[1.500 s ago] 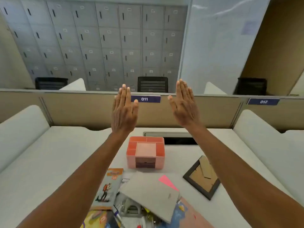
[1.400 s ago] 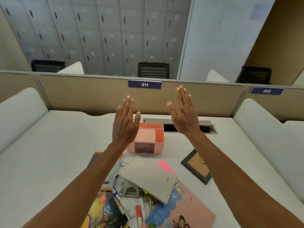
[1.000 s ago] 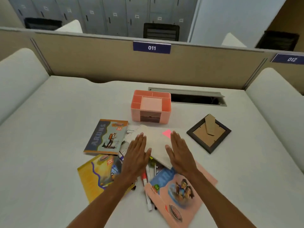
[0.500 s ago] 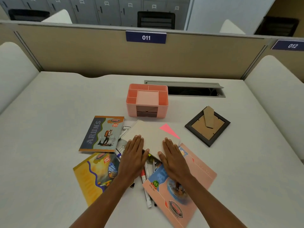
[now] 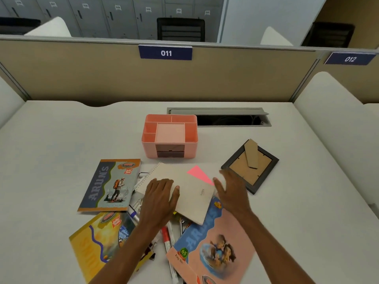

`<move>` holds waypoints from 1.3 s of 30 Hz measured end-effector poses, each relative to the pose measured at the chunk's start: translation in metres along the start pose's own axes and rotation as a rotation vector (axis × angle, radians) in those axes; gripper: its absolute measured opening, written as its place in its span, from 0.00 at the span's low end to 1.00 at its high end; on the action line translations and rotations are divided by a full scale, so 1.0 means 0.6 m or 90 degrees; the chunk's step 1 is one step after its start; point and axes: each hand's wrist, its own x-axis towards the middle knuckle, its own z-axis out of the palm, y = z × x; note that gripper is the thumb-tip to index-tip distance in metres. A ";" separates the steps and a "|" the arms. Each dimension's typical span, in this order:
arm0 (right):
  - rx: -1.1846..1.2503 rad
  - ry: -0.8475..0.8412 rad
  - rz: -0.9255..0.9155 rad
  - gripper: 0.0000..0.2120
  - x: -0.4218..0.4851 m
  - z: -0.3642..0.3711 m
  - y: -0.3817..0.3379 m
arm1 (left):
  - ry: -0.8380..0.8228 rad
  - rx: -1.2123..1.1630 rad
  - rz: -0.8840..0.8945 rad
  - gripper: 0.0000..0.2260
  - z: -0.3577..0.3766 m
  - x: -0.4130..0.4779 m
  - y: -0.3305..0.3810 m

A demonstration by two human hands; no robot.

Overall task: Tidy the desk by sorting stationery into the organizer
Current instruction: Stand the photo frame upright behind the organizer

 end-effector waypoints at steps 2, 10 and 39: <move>-0.089 0.004 0.023 0.19 0.037 -0.026 0.034 | -0.015 -0.035 0.025 0.17 0.002 0.037 0.023; -0.344 -0.124 0.026 0.11 0.084 -0.052 0.078 | -0.224 -0.085 0.107 0.22 0.080 0.151 0.092; -0.288 -0.212 -0.087 0.08 0.155 -0.203 0.061 | -0.224 -0.328 0.124 0.26 0.169 0.275 0.127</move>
